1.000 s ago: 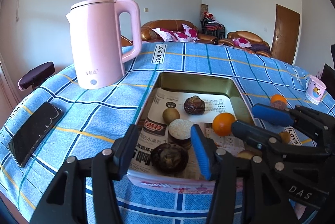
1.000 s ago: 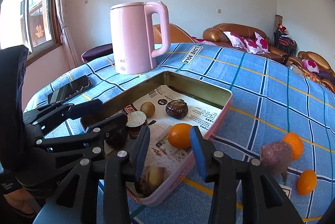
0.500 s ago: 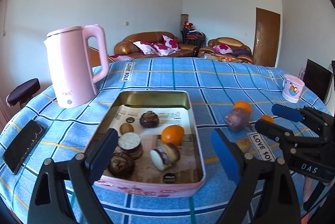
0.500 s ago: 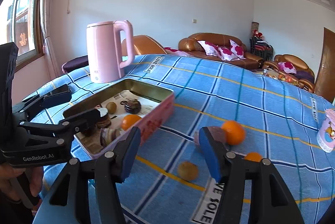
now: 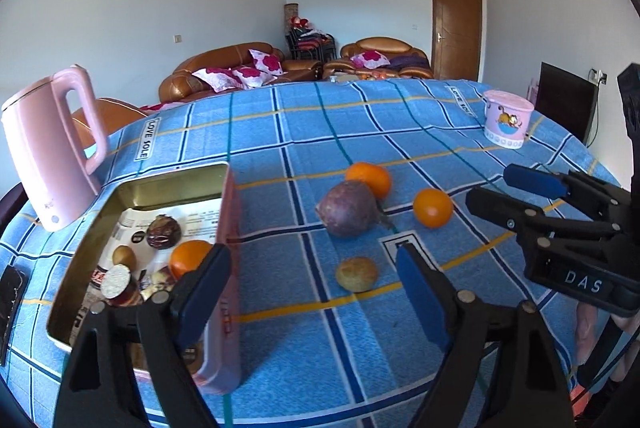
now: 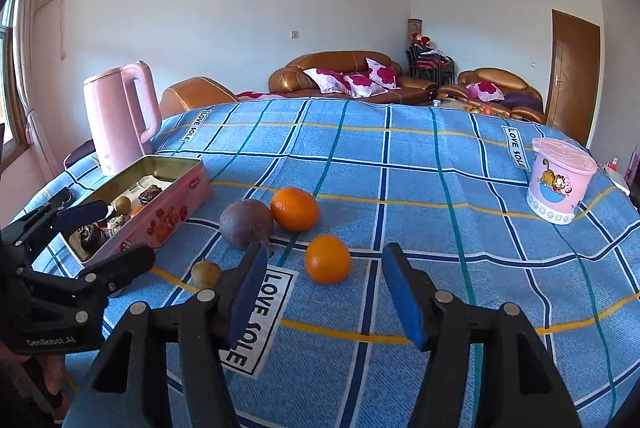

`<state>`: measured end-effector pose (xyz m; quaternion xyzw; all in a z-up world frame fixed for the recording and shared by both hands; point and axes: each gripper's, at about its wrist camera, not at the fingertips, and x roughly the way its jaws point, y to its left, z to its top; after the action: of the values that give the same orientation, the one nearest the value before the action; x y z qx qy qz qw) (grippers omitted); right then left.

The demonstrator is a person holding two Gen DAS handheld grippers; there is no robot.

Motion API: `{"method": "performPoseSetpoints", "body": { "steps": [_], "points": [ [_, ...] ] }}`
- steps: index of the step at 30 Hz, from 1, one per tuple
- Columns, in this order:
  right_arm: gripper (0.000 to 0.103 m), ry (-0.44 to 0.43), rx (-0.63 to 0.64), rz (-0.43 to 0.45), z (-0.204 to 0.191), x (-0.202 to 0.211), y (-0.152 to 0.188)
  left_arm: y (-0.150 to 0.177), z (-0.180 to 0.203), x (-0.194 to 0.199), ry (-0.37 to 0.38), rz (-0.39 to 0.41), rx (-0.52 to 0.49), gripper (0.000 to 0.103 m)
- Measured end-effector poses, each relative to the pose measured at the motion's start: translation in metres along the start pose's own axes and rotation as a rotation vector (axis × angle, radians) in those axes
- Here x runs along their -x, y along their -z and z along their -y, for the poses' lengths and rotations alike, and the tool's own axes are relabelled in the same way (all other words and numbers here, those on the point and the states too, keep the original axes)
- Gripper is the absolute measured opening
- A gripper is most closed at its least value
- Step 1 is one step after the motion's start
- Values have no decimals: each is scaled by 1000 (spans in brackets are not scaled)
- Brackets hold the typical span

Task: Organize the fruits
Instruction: 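Grasp a small brown fruit on the cloth with the left gripper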

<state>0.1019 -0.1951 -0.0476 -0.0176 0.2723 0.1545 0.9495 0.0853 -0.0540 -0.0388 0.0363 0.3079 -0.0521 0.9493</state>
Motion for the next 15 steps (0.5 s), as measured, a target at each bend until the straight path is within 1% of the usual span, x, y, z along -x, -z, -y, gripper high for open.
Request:
{"method": "performPoseSetpoints", "body": {
  "steps": [1, 2, 3, 5, 8, 9, 10, 11, 12, 15],
  "points": [
    [62, -1, -2, 0, 0, 0, 0, -1, 4, -5, 16, -20, -7, 73],
    [63, -2, -7, 0, 1, -1, 0, -1, 7, -11, 32, -45, -9, 69],
    [63, -4, -14, -1, 3, -1, 0, -1, 9, -16, 51, -67, -5, 60],
    [64, -8, -29, -4, 6, -2, 0, -1, 13, -26, 88, -113, 3, 59],
    [65, -7, -41, -8, 10, -3, -1, 1, 15, -39, 114, -175, 13, 59],
    [65, -2, -38, -7, 10, -3, -1, 1, 14, -42, 128, -189, 24, 54],
    [65, 2, -34, -5, 10, -3, -1, 1, 14, -44, 132, -197, 32, 42],
    [65, 7, -29, -5, 10, -4, -2, 0, 14, -46, 133, -205, 32, 35],
    [65, 9, -26, -7, 10, -5, -2, 0, 14, -47, 135, -209, 31, 32],
    [65, 4, -28, -16, 10, -10, -4, -4, 11, -44, 138, -188, 32, 31]
  ]
}}
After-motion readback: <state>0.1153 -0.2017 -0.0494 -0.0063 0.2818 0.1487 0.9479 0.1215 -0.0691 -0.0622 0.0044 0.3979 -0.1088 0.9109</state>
